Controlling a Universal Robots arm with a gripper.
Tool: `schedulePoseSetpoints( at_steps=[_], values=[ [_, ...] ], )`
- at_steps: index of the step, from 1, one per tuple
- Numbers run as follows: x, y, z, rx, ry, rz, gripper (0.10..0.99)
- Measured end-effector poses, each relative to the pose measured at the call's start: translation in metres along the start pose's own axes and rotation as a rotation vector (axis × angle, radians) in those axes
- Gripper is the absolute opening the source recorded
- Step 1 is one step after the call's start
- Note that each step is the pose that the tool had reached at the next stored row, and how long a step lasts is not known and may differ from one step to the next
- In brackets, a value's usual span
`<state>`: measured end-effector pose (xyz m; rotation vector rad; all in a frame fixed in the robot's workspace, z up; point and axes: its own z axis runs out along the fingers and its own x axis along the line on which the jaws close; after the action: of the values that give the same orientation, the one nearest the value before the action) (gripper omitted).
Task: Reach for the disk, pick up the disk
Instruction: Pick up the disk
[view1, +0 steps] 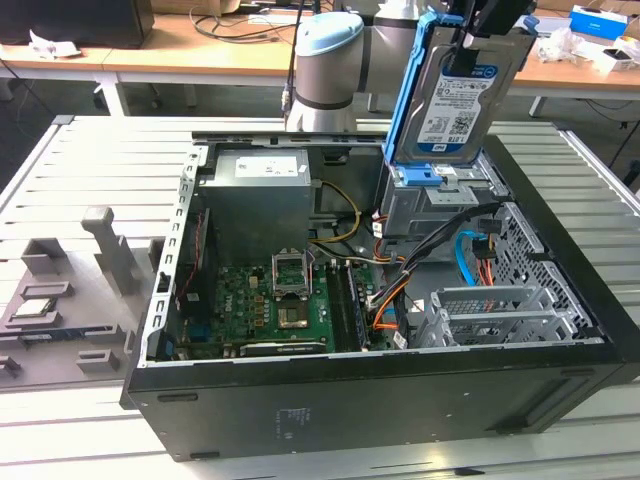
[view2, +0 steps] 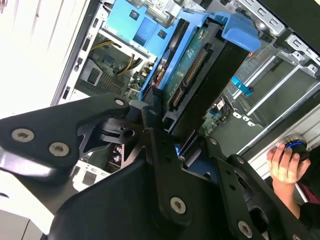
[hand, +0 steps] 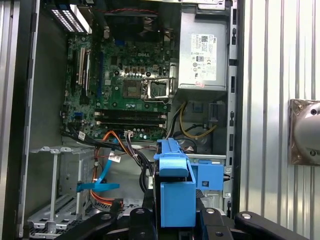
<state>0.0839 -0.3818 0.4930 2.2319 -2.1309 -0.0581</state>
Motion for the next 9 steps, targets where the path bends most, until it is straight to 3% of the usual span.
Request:
schedulePoseSetpoints(
  at_steps=[9],
  values=[
    [0.0038,0.0002,0.0004,0.000,0.0000,0.000,0.369]
  ],
)
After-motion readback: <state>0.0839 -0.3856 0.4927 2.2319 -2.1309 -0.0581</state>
